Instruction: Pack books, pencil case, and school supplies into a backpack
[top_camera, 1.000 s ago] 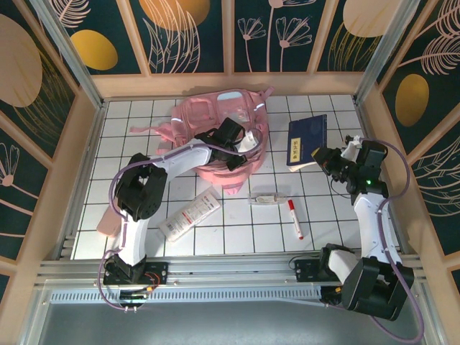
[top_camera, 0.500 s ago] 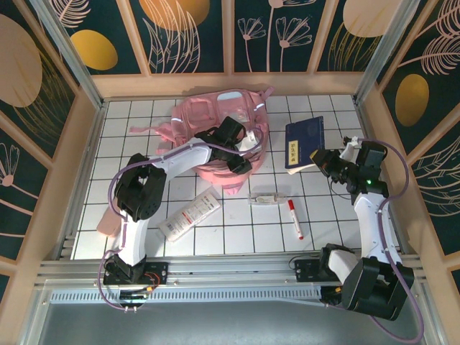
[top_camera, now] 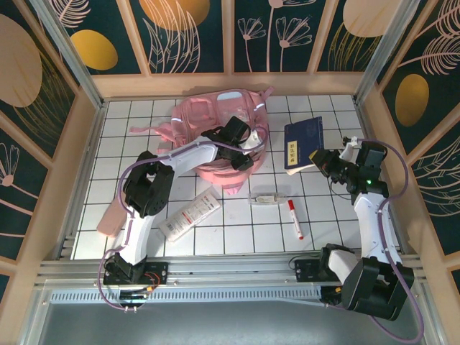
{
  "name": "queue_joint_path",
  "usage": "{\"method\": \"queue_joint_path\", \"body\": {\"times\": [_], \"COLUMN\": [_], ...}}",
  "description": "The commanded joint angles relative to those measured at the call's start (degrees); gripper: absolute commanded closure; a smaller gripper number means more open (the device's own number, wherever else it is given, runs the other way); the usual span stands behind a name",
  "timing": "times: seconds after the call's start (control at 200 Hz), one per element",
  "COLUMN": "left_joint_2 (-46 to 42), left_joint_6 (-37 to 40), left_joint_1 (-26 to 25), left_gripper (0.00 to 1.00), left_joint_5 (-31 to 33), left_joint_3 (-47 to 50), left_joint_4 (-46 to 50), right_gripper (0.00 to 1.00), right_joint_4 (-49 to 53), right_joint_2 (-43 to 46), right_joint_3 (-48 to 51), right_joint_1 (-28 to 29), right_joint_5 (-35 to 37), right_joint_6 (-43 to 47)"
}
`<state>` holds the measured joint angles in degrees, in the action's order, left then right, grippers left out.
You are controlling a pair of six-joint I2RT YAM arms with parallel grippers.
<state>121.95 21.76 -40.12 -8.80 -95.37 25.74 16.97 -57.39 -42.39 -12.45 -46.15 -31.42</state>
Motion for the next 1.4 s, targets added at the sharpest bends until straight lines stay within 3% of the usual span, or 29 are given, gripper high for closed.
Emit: {"method": "queue_joint_path", "body": {"times": [0.0,0.065,0.195,0.651,0.731,0.841,0.956,1.251,1.396], "left_joint_2": [1.1,1.2,1.3,-11.2,-13.6,-16.8,-19.8,-24.8,-24.6], "left_joint_6": [0.5,0.7,0.0,4.5,7.3,9.3,11.9,20.4,18.0], "left_joint_1": [0.5,0.5,0.5,0.5,0.5,0.3,0.1,-0.8,-0.8], "left_gripper": [0.50,0.57,1.00,1.00,1.00,1.00,1.00,1.00,1.00], "left_joint_5": [0.1,-0.1,3.9,9.1,9.7,11.3,11.6,10.5,7.4], "left_joint_3": [-1.0,-1.0,-1.7,-2.0,-2.0,-1.9,-1.3,1.9,-1.1], "left_joint_4": [3.0,3.4,3.4,-4.1,-5.5,-9.0,-13.3,-20.5,-19.5], "right_gripper": [1.00,1.00,1.00,1.00,1.00,1.00,1.00,1.00,1.00], "right_joint_4": [-2.2,-2.4,-1.9,-1.1,-3.6,-7.4,-17.8,-51.5,-56.1], "right_joint_2": [1.3,1.2,1.4,1.7,1.1,0.0,-2.4,-17.8,-25.6], "right_joint_3": [-1.7,-1.6,-2.1,2.8,4.3,5.2,7.8,11.4,5.7], "right_joint_1": [-0.6,-0.6,-0.6,3.4,6.5,14.3,22.1,32.7,36.6], "right_joint_5": [-1.4,-1.4,-1.1,-10.8,-13.5,-11.3,-8.2,-1.8,3.2], "right_joint_6": [0.3,0.1,0.5,0.0,-3.0,-7.1,-15.4,-38.9,-41.4]}}
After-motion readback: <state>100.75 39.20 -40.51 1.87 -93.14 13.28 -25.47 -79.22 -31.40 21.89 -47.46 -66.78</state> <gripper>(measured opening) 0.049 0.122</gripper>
